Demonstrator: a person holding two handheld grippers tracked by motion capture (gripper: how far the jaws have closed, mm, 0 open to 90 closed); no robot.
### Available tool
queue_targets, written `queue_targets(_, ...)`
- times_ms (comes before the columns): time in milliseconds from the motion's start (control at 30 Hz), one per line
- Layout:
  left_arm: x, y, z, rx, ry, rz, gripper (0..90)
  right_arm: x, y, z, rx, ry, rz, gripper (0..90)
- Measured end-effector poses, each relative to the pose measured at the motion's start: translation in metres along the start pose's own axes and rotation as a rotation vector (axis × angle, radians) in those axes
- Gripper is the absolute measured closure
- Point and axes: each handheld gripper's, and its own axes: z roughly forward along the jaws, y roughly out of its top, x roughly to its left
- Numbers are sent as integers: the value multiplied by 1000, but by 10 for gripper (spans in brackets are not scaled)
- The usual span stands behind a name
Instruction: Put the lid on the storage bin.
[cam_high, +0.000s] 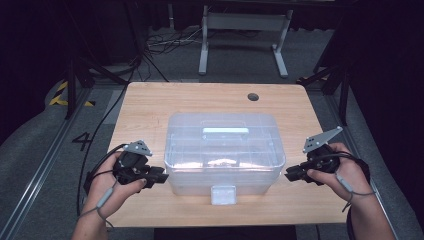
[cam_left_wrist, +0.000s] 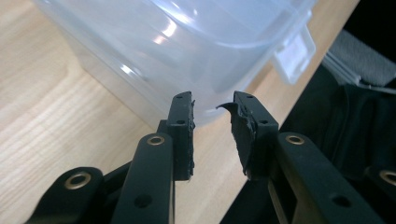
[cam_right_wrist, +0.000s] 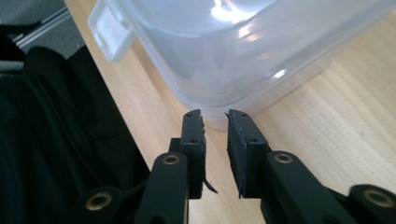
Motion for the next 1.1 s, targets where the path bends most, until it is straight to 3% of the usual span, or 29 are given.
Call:
queue_targets(133, 3, -2, -5, -37, 12, -16, 651, -4, -1, -9, -53, -12, 13, 732)
queue_targets(200, 6, -5, -10, -67, 61, -30, 602, -6, -1, -14, -94, -24, 22, 705)
queue_targets(467, 19, -14, -19, -126, 147, -77, 558, -17, -2, -21, -184, -57, 54, 647)
queue_targets(533, 23, -18, -20, -144, 190, -82, 545, -22, -3, -25, -223, -74, 73, 628)
queue_targets(700, 32, -22, -21, -172, 248, -85, 482, -34, -10, -34, -288, -140, 112, 566)
queue_targets(900, 47, -25, -17, -192, 319, -104, 459, -50, -19, -34, -326, -182, 153, 536)
queue_targets(1100, 66, -26, -1, -187, 346, -127, 424, -74, -29, -21, -327, -218, 174, 466)
